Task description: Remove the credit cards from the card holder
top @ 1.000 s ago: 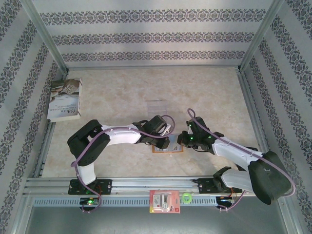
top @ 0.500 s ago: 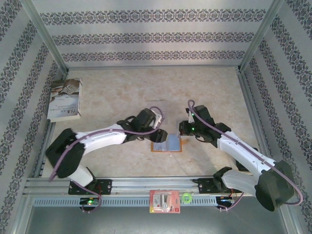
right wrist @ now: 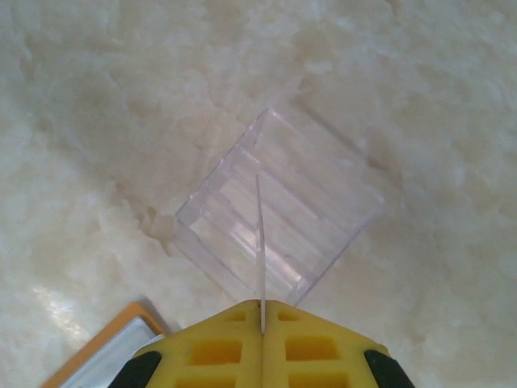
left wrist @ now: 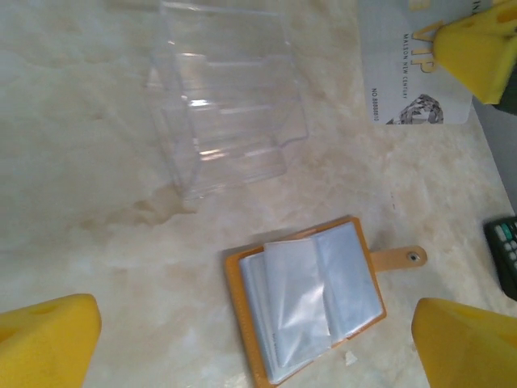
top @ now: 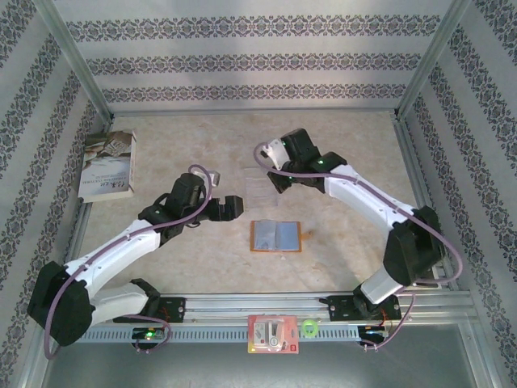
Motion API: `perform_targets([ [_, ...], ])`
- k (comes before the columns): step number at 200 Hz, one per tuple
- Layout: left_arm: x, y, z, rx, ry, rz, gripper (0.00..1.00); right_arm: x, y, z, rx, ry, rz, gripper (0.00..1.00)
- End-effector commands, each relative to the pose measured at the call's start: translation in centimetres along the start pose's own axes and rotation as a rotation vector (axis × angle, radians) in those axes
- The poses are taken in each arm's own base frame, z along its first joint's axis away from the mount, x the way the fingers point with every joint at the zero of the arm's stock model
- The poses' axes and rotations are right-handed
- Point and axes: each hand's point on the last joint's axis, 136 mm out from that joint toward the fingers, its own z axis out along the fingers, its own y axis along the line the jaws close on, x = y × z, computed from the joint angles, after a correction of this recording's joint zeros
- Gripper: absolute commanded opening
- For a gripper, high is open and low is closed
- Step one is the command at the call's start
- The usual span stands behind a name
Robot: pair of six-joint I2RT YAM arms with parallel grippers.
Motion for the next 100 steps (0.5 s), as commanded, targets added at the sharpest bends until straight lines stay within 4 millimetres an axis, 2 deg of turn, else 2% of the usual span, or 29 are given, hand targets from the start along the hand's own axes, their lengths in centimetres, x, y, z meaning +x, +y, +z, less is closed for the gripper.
perform_targets([
  [1,0.6,2.7,-1.0,-0.093,0.003,-0.045,1.0,-0.4,-0.4,0.9,0.017,0.079,-0.233,0.0],
  [39,0.7,4.2,-1.2,-0.143,0.007,-0.074,1.0,-2.5,-1.5,3.5,0.076,0.134,-0.426,0.0],
  [73,0.7,5.2,-1.1,-0.169,0.011,-0.09,1.0,-1.9,-1.8,6.4,0.078,0.213,-0.544,0.0],
  [100,0.8,6.1,-0.9,-0.196,0.025,-0.1,1.0,-1.5,-1.9,7.9,0.102,0.246,-0.632,0.0],
])
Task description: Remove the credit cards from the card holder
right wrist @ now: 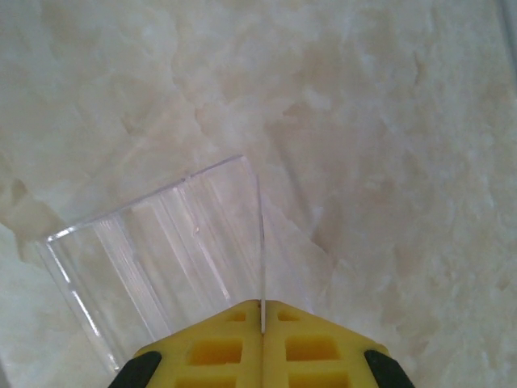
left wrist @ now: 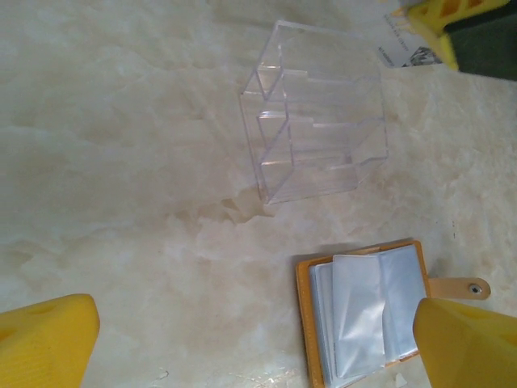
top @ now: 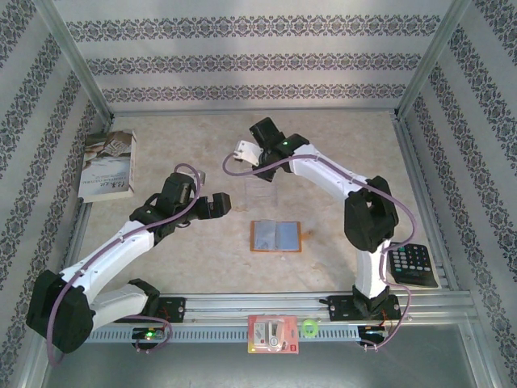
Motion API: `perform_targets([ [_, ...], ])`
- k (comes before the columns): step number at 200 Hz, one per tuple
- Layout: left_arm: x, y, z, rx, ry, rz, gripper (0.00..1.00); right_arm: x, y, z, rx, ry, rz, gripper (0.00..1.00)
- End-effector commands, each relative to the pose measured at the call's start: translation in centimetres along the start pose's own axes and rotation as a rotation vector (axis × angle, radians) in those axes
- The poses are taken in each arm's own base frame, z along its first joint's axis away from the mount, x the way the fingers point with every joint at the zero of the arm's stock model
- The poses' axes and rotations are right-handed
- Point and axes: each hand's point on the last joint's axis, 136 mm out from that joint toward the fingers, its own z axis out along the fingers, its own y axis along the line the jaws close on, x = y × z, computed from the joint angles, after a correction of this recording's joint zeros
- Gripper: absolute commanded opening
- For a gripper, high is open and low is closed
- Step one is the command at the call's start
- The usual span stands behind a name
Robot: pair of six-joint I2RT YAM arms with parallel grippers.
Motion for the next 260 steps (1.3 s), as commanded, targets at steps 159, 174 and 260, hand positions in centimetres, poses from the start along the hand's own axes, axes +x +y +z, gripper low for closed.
perform_targets([
  [159,1.5,3.6,2.5,-0.084,0.085,-0.083,1.0,0.4,1.0,2.3,0.076,0.06,-0.237,0.0],
  [174,1.6,3.6,2.5,-0.081,0.086,-0.085,0.99,0.4,1.0,2.7,0.074,0.068,-0.242,0.0],
  [260,1.2,3.0,1.8,-0.046,0.058,-0.071,1.0,-3.4,-4.4,0.7,0.325,-0.046,-0.106,0.4],
])
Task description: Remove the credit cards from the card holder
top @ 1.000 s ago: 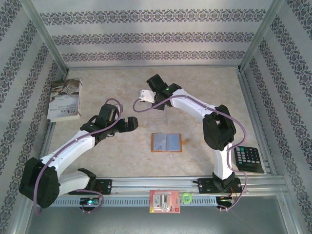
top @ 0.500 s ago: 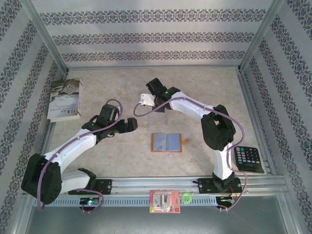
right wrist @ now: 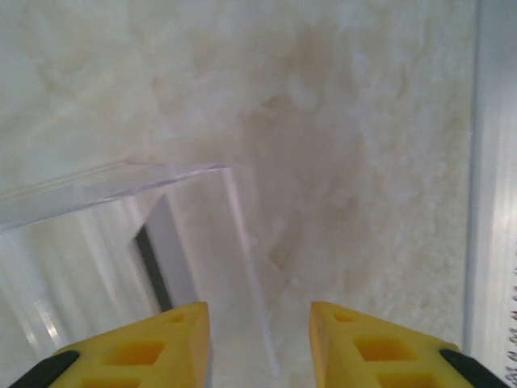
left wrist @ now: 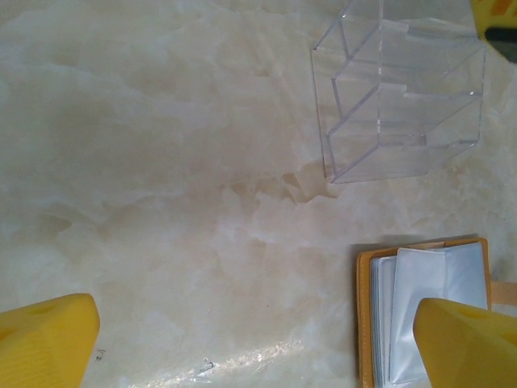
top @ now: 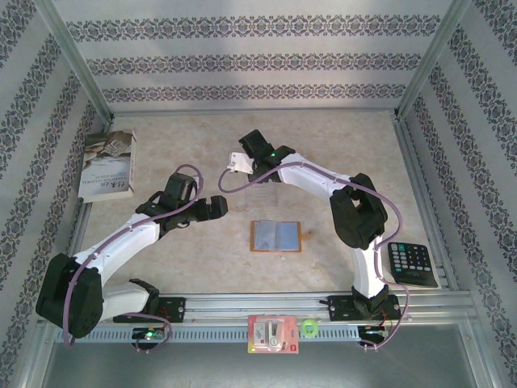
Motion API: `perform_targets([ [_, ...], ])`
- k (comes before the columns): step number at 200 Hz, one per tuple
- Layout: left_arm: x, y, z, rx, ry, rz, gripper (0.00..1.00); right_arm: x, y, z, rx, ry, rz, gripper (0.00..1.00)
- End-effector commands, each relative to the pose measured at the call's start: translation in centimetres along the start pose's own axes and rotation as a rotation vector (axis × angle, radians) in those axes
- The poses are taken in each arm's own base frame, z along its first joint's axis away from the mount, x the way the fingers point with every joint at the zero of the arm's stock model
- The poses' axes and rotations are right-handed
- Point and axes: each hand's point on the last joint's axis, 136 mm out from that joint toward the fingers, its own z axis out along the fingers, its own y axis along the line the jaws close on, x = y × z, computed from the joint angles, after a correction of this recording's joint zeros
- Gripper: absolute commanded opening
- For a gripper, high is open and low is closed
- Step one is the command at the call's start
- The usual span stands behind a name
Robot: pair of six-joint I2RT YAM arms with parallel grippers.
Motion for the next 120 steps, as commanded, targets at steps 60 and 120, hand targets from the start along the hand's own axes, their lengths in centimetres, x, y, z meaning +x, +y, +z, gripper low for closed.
perform_targets([
  [60,-1.4,-1.3,-1.7,0.095,-0.115,-0.005,1.0,-3.6,-7.5,-8.3,0.157,-0.27,0.592,0.4],
  [120,-1.7,-1.0,-1.5,0.086,-0.134,-0.009,1.0,1.4,0.8,-7.3,-0.196,-0.075,1.074,0.04],
])
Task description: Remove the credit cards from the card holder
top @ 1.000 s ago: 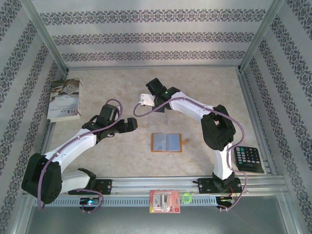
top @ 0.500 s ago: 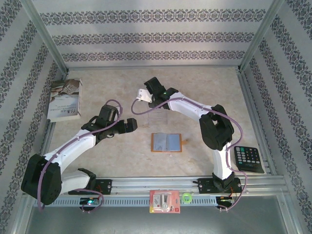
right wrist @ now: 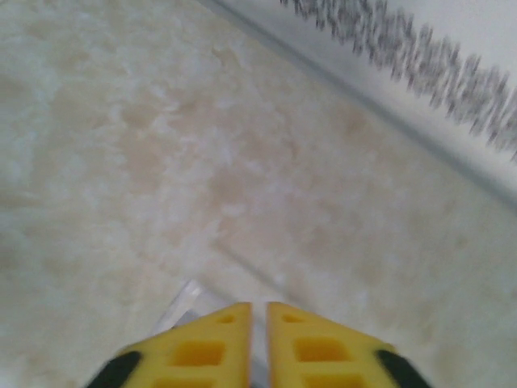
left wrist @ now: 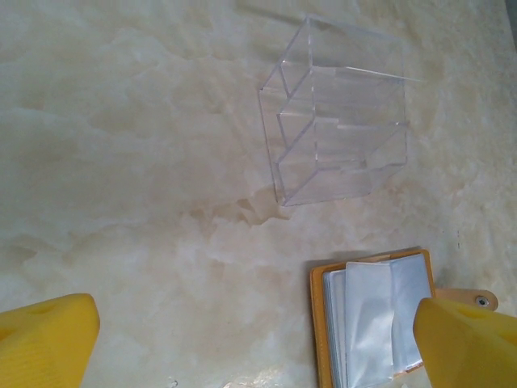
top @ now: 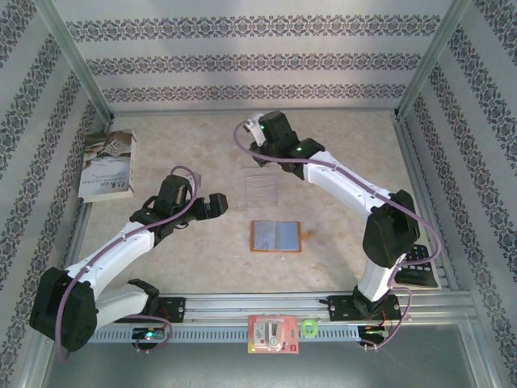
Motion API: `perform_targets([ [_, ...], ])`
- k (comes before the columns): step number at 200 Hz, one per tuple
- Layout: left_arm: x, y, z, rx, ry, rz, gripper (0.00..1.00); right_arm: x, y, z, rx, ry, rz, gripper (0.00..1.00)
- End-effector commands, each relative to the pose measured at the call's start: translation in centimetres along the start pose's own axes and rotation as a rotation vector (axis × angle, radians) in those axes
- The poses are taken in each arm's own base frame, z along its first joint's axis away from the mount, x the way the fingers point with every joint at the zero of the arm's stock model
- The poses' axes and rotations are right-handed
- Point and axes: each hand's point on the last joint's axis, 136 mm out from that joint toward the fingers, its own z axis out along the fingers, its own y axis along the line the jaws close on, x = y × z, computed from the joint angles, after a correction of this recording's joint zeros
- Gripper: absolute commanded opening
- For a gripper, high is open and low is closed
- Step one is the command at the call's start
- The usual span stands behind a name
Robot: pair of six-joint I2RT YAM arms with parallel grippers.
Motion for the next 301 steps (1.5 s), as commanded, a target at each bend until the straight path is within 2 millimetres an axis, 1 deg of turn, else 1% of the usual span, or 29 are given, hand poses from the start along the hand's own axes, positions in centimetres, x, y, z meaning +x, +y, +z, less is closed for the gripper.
perform_targets([
  [1,-0.7,0.7,-0.1,-0.016,-0.037,-0.012,1.0,7.2,1.6,0.5,-0.074,0.249,0.248,0.04],
  [7,-0.7,0.7,-0.2,-0.021,-0.038,-0.011,1.0,8.3,1.8,0.6,-0.078,0.28,0.256,0.0],
  [15,-0.6,0.8,-0.2,-0.026,-0.039,-0.007,1.0,9.5,2.3,0.8,-0.086,0.312,0.264,0.0],
  [39,-0.6,0.9,-0.3,-0.028,-0.043,-0.005,1.0,11.6,3.5,1.7,-0.097,0.398,0.249,0.0],
  [68,-0.5,1.0,-0.4,-0.031,-0.042,-0.012,1.0,12.5,3.9,3.5,-0.059,0.439,0.223,0.0],
  [88,-0.4,1.2,-0.4,-0.035,-0.044,-0.015,1.0,12.8,3.3,4.9,-0.015,0.451,0.213,0.0],
  [127,-0.2,1.4,-0.3,-0.042,-0.039,-0.02,1.0,12.0,2.4,6.9,0.031,0.442,0.2,0.0],
  [180,-0.2,1.6,-0.4,-0.049,-0.041,-0.018,1.0,11.6,1.3,8.6,0.076,0.449,0.194,0.0],
  [245,0.0,1.2,-0.5,-0.031,-0.033,-0.015,1.0,9.4,0.3,9.3,0.118,0.382,0.232,0.0],
  [270,0.1,1.3,-0.5,-0.028,-0.032,-0.016,1.0,8.6,0.1,9.5,0.119,0.357,0.252,0.08],
  [286,0.2,1.2,-0.4,-0.02,-0.029,-0.018,1.0,8.3,0.0,9.7,0.116,0.354,0.264,0.1],
  [301,0.4,1.0,-0.3,-0.006,-0.023,-0.02,1.0,7.9,0.0,9.4,0.11,0.339,0.274,0.13],
])
